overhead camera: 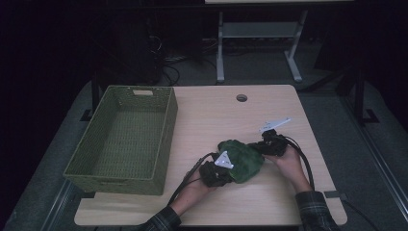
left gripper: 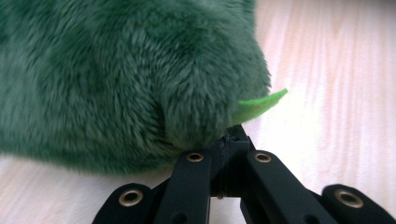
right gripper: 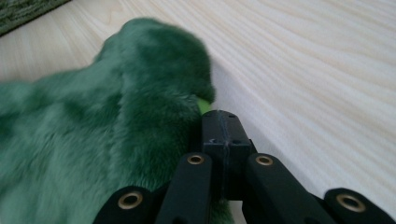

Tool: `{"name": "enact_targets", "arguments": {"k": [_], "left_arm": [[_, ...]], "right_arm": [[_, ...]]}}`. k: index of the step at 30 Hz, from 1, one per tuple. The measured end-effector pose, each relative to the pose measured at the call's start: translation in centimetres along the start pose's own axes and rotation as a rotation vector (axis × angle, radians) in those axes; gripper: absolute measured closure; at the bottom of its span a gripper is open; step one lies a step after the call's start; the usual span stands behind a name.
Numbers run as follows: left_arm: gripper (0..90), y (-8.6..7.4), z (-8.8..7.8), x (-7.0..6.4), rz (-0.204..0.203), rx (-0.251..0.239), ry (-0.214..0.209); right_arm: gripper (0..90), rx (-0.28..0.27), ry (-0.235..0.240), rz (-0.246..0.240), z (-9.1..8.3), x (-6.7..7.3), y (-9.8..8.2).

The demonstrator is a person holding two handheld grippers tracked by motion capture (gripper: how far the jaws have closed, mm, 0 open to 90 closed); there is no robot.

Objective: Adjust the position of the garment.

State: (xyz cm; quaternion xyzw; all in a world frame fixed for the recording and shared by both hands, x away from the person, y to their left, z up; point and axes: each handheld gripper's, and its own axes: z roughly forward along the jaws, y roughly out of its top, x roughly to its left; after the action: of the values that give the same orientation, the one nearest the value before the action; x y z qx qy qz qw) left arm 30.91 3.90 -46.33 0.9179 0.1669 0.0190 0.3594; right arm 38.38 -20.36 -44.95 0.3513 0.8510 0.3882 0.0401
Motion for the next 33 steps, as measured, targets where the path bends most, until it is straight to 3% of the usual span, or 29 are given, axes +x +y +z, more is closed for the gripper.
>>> {"name": "enact_targets", "arguments": {"k": [13,22,30,33], "left_arm": [[89.8,-1.2,-1.7,2.8,-0.054,-0.001,0.079],[89.8,-1.6,-2.3,4.0,-0.09,-0.021,0.099],[89.8,-1.8,-2.9,4.2,-0.089,-0.021,0.093],[89.7,-2.0,-3.3,4.3,-0.087,-0.015,0.086]], "right_arm": [[89.9,0.019,-0.011,-0.029,-1.1,1.4,-1.5],[90.0,0.036,-0.005,-0.041,-1.9,2.7,-2.7],[89.7,-0.003,-0.034,-0.022,-2.7,2.5,-3.4],[80.1,-0.036,-0.071,-0.006,-3.5,2.3,-4.2]]}}
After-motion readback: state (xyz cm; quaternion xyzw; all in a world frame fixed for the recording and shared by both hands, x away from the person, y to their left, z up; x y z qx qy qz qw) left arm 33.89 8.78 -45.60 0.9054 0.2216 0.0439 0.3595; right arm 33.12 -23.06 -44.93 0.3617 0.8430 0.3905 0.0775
